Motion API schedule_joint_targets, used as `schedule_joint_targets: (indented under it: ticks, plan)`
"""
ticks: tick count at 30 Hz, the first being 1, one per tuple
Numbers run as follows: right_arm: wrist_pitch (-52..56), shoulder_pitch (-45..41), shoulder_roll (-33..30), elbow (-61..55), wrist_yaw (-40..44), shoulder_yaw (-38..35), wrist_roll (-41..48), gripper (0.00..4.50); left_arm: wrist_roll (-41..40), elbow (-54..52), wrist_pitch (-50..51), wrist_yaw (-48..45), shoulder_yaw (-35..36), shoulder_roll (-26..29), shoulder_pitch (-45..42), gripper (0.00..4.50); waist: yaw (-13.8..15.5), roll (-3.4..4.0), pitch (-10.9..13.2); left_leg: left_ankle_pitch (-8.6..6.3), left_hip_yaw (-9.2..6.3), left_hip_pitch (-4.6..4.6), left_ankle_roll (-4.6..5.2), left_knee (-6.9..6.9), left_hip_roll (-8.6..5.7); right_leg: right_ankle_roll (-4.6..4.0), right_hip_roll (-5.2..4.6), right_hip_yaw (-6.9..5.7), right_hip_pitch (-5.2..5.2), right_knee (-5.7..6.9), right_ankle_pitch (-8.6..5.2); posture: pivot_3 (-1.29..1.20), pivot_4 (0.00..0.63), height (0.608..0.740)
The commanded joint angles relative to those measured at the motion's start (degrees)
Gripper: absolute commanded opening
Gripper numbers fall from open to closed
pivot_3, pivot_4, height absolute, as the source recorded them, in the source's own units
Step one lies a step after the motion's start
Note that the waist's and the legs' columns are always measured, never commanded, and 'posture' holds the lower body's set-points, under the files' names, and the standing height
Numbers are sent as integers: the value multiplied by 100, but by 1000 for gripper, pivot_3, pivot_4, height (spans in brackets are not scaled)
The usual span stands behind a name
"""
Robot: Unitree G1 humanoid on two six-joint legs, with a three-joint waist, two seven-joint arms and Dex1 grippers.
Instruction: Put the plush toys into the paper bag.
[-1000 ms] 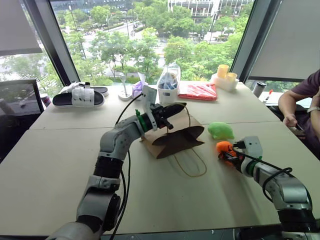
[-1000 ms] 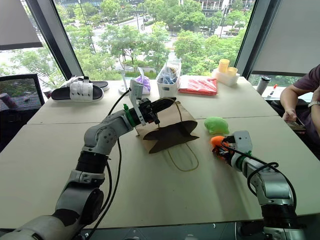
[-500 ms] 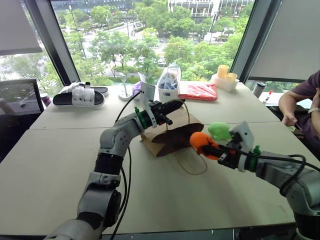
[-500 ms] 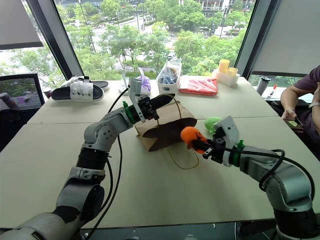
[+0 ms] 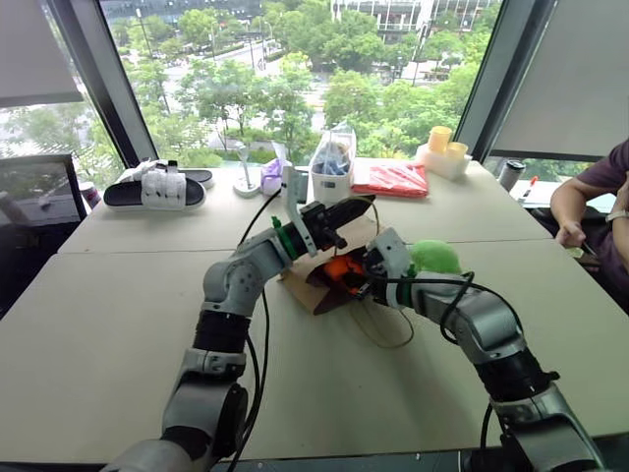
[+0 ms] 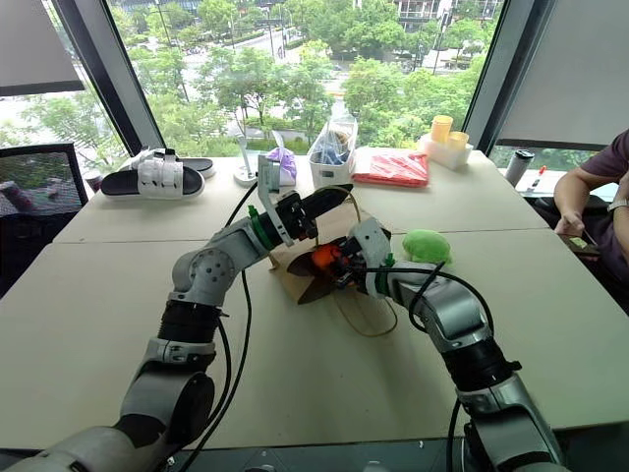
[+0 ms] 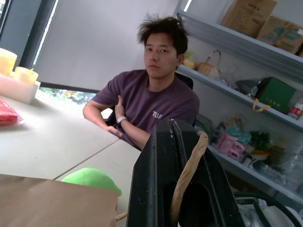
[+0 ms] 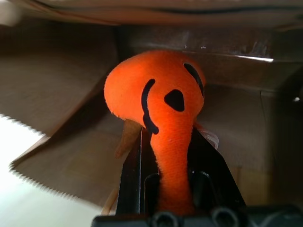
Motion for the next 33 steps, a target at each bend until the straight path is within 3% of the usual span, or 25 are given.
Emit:
schedule_joint_targets:
  ticks: [1, 7, 8, 11, 16, 20, 23, 28, 33]
  plan:
    - [-223, -147, 20, -16, -7, -87, -226, 1526, -199, -102, -82, 218, 259, -44, -150, 0, -5, 0, 0, 0, 0, -1, 0, 0, 0, 0, 0, 0, -1, 0, 0, 0, 150, 740]
    - [41, -29, 304, -332, -187, -612, 27, 4221, 14, 271, -367, 285, 296, 26, -268, 0, -11, 0, 0, 1, 0, 0, -1, -2, 0, 0, 1, 0, -4, 3, 0, 0, 150, 740]
    - [69, 10, 286, -418, -158, -635, 36, 4373, 3, 315, -382, 271, 301, 32, -287, 0, -11, 0, 0, 1, 0, 0, -1, -2, 0, 0, 1, 0, -4, 3, 0, 0, 150, 740]
    - [251, 406, 112, -1181, 114, -988, 449, 4373, 18, 451, -463, 266, 303, 28, -365, 0, 28, 0, 0, 0, -1, -1, 0, -2, -2, 0, 0, 0, -2, 2, 0, 0, 150, 740]
    - [1336, 1082, -448, -2662, 286, -2690, 1905, 4373, 64, 623, -565, 229, 293, 86, -411, 0, 17, 0, 0, -6, -8, -7, 9, -2, -12, 1, -7, -1, 0, -3, 0, 0, 150, 740]
    - [1571, 1196, -805, -2591, 173, -3682, 2393, 4373, 80, 666, -566, 201, 279, 82, -413, 0, 4, -1, 0, -20, -4, 2, 35, -1, -12, 1, -9, -2, 8, -6, 0, 0, 150, 740]
    - [814, 951, -871, -1495, -298, -3378, 1500, 4373, 99, 657, -541, 166, 212, 43, -419, 0, -13, -1, 0, -20, 5, 11, 36, 0, -7, 0, -5, -1, 14, -2, 0, 0, 150, 740]
    - [-854, 106, -803, 1010, -690, -1882, -288, 4373, 119, 594, -523, 148, 146, 6, -403, 0, -37, 1, -1, -16, 19, 14, 30, 0, -3, -3, -5, 5, 7, 7, 2, 0, 150, 740]
    - [-1701, -907, -431, 3434, -1129, -1513, -986, 4373, 157, 503, -536, 171, 110, 10, -363, 0, -38, 1, -1, 3, 38, 6, -3, -9, 1, -3, -8, 12, -13, 7, 3, 0, 150, 740]
